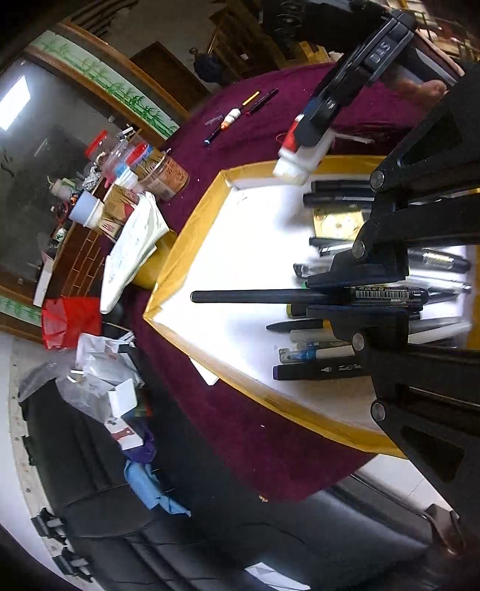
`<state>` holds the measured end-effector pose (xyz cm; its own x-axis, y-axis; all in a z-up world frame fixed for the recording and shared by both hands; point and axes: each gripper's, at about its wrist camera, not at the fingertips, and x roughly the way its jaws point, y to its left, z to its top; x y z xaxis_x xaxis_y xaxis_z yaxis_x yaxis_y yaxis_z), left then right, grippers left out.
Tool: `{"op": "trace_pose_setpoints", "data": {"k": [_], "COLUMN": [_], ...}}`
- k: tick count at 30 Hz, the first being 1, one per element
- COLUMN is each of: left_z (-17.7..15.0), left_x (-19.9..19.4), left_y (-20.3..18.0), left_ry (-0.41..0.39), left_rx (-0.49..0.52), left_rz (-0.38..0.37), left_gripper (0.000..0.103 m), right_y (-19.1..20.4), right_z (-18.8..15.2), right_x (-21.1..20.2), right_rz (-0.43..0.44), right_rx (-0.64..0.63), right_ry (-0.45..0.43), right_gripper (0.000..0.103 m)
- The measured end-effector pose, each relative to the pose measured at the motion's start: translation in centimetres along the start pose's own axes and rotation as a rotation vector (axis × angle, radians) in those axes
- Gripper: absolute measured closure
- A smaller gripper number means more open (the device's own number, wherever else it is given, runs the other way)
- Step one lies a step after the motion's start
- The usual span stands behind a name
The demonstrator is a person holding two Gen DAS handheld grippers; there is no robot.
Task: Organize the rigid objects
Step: 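Carry the bottle and black pen into the tray and open both tools, then move both tools back over the cloth toward a clear pen and battery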
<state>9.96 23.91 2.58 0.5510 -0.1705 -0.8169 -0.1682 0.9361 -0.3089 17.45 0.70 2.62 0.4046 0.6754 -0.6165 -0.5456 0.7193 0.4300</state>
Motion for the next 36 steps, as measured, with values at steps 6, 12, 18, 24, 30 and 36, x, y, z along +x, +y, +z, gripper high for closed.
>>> {"op": "trace_pose_setpoints", "data": {"k": [6, 12, 18, 24, 30, 36], "left_z": [0.0, -0.9, -1.9, -3.5, -6.5, -7.6], "left_x": [2.1, 3.1, 2.4, -2.4, -4.9, -4.4], "left_y": [0.1, -0.2, -0.5, -2.4, -5.9, -10.5], "left_ry": [0.043, 0.054, 0.025, -0.111, -0.145, -0.119], "left_rx": [0.01, 0.039, 0.046, 0.052, 0.051, 0.142], "left_rz": [0.047, 0.083, 0.082, 0.093, -0.013, -0.061], "left_gripper": [0.095, 0.095, 0.058, 0.053, 0.05, 0.05], "right_y": [-0.7, -0.9, -1.1, -0.6, -4.2, -9.6], "right_z": [2.0, 1.9, 1.2, 1.0, -1.7, -4.4], "right_x": [3.8, 6.4, 7.4, 0.8, -6.4, -9.3], "right_rz": [-0.116, -0.164, -0.156, -0.074, -0.061, -0.184], "right_rx": [0.003, -0.03, -0.005, 0.002, 0.099, 0.233], "right_ry": [0.012, 0.055, 0.085, -0.018, -0.071, -0.056], "right_gripper": [0.067, 0.067, 0.052, 0.048, 0.043, 0.045]}}
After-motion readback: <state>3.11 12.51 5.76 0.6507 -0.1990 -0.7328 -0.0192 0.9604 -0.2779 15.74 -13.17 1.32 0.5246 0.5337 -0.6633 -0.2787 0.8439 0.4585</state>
